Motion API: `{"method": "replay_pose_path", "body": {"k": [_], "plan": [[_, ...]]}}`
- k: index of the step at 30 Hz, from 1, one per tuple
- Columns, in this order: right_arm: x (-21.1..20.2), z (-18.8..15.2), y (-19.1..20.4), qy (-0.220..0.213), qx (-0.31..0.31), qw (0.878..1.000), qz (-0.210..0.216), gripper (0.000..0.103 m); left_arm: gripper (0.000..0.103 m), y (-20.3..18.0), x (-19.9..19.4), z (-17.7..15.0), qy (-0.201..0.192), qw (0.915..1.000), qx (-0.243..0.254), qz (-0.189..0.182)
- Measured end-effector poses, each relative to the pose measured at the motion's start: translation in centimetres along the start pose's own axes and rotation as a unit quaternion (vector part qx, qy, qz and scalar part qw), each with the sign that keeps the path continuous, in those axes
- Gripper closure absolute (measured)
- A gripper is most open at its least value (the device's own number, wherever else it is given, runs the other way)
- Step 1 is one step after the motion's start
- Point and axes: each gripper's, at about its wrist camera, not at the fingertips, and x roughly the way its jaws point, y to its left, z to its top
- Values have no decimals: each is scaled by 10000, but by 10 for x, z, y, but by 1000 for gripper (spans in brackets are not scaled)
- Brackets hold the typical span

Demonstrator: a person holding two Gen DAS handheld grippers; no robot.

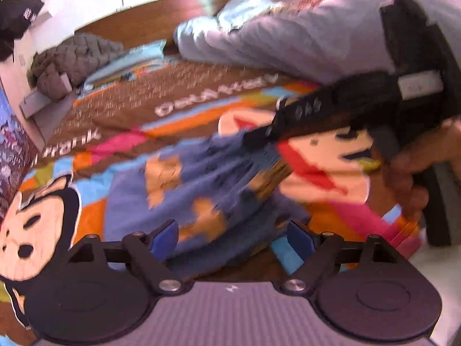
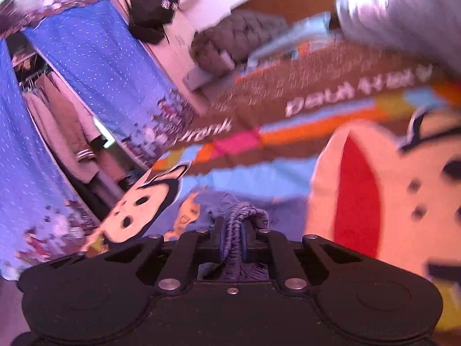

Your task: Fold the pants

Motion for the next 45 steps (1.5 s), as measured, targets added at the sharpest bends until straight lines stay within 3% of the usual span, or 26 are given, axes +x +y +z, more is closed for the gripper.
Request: {"method": "replay_pose_path", "body": {"k": [2,4,5,7,8,11,12,15,18,22,25,32,42,45], "plan": [[4,-1,-7,-31,56,9998,-211,92,17,6,12,-4,314,9992,-240,-59],[13,-5,-13,149,107,9991,-394,89,17,14,13,-8,385,9978,-531,-132],[19,-8,-13,300,-22,9980,-554,79,17,17,10,-9,370,9974,-604,-154],[28,-14,-12,596,-256,9947,-796,72,16,24,1,-11,324,9967,-716,-178],[28,-14,-13,559,-221,9950,-799,62,14,27,-3,-12,298,9967,-744,-153],[15,-10,-20,265,31,9968,-752,20,10,37,-18,-13,143,9953,-943,160],[10,-9,-22,112,96,9970,-759,13,6,42,-23,-14,44,9937,-1085,268],[7,-7,-25,-158,207,9954,-919,7,1,58,-28,-12,-150,9840,-1613,744],[15,-9,-22,-83,270,9953,-928,6,1,76,-16,-14,154,9672,-2203,1253],[25,-15,-11,190,85,9959,-885,3,1,97,1,-30,509,9452,-2922,1364],[27,-18,-9,285,0,9949,-966,2,1,106,6,-43,610,9357,-3253,1219],[34,-21,-24,547,394,9921,-1057,1,1,109,4,-53,550,9335,-3354,1145],[35,-21,-23,625,319,9908,-1156,1,1,109,5,-50,557,9331,-3371,1120],[30,-19,-24,446,330,9917,-1164,1,0,117,-6,-49,254,9346,-3401,1009]]}}
